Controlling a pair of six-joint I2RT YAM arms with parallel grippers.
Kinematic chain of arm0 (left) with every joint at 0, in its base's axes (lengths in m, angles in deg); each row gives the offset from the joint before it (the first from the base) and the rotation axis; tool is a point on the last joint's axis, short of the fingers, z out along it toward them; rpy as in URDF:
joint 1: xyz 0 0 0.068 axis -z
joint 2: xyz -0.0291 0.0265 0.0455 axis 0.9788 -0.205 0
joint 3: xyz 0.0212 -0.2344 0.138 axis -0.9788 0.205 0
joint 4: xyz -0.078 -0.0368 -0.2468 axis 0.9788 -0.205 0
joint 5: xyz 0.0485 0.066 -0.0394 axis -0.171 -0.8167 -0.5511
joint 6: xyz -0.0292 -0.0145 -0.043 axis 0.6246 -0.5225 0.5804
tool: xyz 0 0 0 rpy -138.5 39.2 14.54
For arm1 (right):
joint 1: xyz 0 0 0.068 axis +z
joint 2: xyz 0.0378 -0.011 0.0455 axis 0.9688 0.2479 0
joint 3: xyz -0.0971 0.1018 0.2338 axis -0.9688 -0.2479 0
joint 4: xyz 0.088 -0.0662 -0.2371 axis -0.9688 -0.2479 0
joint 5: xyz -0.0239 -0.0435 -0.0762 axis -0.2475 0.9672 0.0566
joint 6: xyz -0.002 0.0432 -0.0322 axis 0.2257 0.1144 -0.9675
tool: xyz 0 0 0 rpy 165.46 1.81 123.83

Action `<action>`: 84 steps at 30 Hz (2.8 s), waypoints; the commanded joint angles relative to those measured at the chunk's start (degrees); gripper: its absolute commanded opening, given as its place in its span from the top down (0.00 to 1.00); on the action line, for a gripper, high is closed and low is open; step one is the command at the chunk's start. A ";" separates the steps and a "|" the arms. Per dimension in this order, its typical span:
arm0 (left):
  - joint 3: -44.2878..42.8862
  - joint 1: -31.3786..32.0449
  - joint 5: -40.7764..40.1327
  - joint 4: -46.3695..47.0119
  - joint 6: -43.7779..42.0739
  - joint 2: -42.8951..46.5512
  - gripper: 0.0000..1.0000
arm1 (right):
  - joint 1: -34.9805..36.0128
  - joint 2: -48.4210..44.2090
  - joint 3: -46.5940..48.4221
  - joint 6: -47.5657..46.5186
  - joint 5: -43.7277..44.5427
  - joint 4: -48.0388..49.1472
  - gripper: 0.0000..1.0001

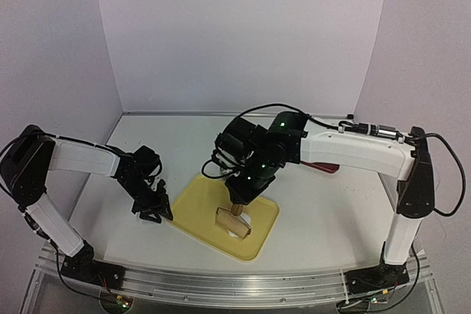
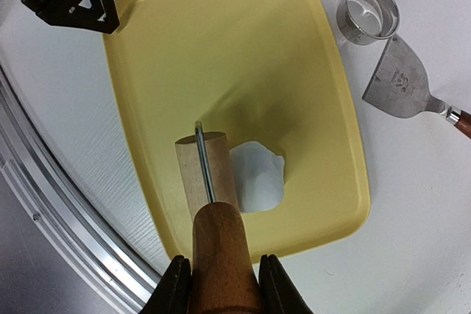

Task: Roll out the dumpling wrappers from the dough

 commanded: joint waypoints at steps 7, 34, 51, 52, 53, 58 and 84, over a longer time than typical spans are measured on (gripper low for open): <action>0.67 -0.32 -3.25 1.44 -2.54 -3.95 0.67 | -0.74 4.97 -2.06 3.82 13.64 -7.95 1.00; -19.40 -0.21 -18.36 -5.79 -31.05 -14.74 1.00 | -2.34 -11.04 1.08 22.10 -0.22 -1.60 1.00; -22.02 -0.24 -6.13 -3.99 -8.21 -8.52 0.45 | -2.92 -13.98 -7.46 25.88 -5.55 4.53 1.00; -19.55 -0.22 -4.12 -2.30 -4.82 -6.18 0.44 | -2.93 -13.37 -7.23 26.34 -4.76 4.53 1.00; -17.29 -0.21 -2.83 -0.63 -2.24 -4.39 0.43 | -2.92 -12.75 -7.17 26.84 -3.97 4.53 1.00; -9.92 -0.24 -0.09 3.23 4.76 -0.82 0.44 | -2.97 -10.52 -7.56 27.99 -2.33 4.54 1.00; -8.53 -0.23 -6.68 2.47 -0.28 -11.32 0.85 | -2.97 -3.44 -8.86 29.33 2.26 -1.44 1.00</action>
